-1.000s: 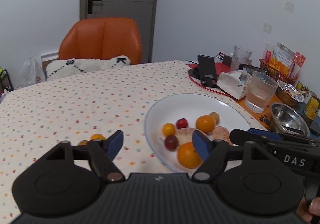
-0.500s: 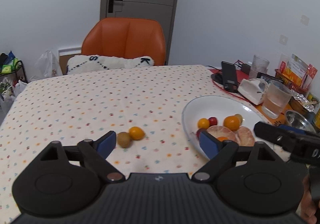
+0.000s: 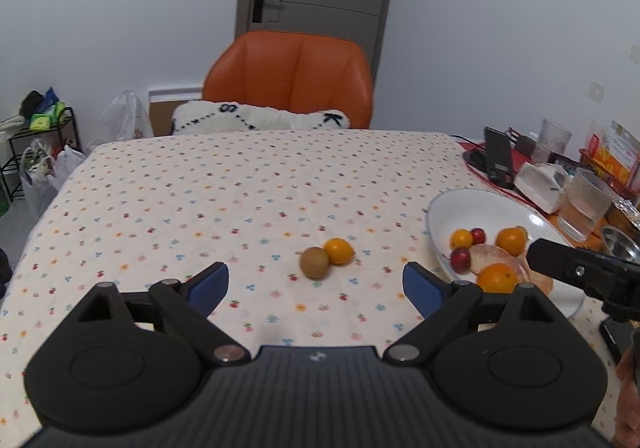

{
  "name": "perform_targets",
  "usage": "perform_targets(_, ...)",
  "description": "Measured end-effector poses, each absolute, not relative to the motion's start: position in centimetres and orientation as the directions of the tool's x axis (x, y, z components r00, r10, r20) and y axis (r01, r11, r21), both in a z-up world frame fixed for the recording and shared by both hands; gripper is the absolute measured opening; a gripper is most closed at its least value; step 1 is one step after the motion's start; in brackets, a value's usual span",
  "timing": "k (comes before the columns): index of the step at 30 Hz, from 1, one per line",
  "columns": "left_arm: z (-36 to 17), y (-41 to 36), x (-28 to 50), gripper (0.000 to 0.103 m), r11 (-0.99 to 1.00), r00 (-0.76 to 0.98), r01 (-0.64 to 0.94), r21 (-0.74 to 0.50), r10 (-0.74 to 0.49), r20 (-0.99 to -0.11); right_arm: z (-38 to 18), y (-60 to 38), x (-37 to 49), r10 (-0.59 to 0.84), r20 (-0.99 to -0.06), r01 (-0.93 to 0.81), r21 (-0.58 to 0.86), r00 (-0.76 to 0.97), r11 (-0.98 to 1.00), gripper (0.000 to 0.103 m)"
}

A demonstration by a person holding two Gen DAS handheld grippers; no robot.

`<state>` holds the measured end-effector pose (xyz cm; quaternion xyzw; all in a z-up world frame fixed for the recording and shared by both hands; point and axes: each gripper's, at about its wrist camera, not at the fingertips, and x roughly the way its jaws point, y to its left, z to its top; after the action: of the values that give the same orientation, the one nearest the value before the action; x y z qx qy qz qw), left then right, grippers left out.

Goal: Organize fruits
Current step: 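Grasp a kiwi with the left tool while the right tool grasps a kumquat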

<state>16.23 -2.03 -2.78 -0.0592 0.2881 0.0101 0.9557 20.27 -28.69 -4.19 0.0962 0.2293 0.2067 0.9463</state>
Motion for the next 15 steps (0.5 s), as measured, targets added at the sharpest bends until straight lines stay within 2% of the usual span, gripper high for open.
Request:
perform_targets(10, -3.5, -0.6, 16.9, 0.09, 0.991, 0.836, -0.056, -0.12, -0.02, -0.549, -4.6, -26.4, 21.3, 0.481, -0.424, -0.386, 0.292, 0.768, 0.875, 0.103)
perform_targets(15, -4.2, -0.5, 17.8, 0.08, 0.99, 0.826, -0.049, -0.136, -0.036, -0.562, -4.8, -25.6, 22.0, 0.496, -0.433, -0.407, 0.286, 0.753, 0.868, 0.103)
